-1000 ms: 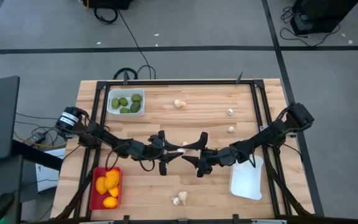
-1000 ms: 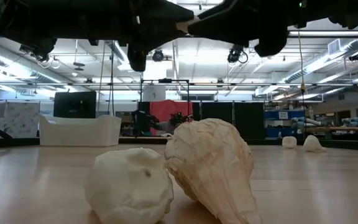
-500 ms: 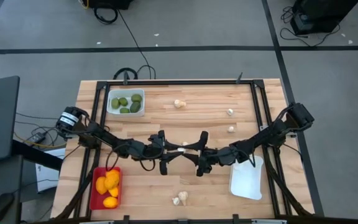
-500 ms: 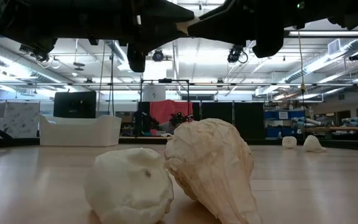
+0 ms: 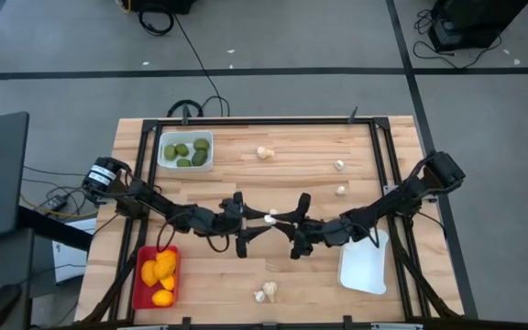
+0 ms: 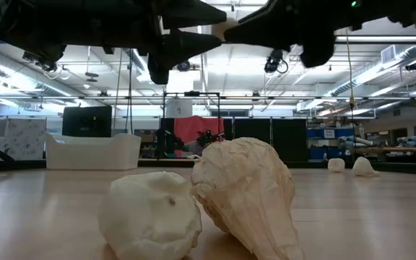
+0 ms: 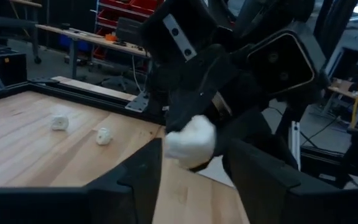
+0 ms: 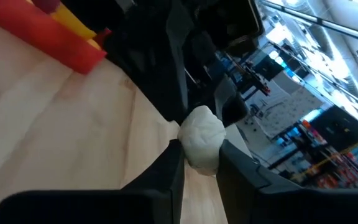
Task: Sort produce into baskets
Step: Put the left small white garlic into the bottom white bin
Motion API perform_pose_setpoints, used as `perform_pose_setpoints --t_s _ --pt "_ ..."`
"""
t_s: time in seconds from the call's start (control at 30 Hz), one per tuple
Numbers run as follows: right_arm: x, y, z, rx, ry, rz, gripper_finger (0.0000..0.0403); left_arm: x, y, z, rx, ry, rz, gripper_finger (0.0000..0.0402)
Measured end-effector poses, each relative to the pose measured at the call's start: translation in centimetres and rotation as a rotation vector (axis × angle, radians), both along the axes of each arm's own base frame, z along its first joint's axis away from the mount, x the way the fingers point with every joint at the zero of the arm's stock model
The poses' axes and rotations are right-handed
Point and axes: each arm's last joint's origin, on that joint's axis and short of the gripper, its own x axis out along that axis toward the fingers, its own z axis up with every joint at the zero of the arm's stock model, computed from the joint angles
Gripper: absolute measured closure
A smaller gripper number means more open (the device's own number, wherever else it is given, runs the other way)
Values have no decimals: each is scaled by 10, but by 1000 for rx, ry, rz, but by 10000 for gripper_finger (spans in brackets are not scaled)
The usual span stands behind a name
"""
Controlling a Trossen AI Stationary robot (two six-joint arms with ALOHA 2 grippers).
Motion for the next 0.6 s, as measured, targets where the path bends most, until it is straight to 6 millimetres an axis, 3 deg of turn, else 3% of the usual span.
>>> perform_pose_setpoints --t_s 0.3,0.6 --pt "-32 20 10 84 84 -55 315 3 9 -3 15 35 33 144" --pt "-96 16 24 537 340 -65 316 11 46 -14 22 140 72 141"
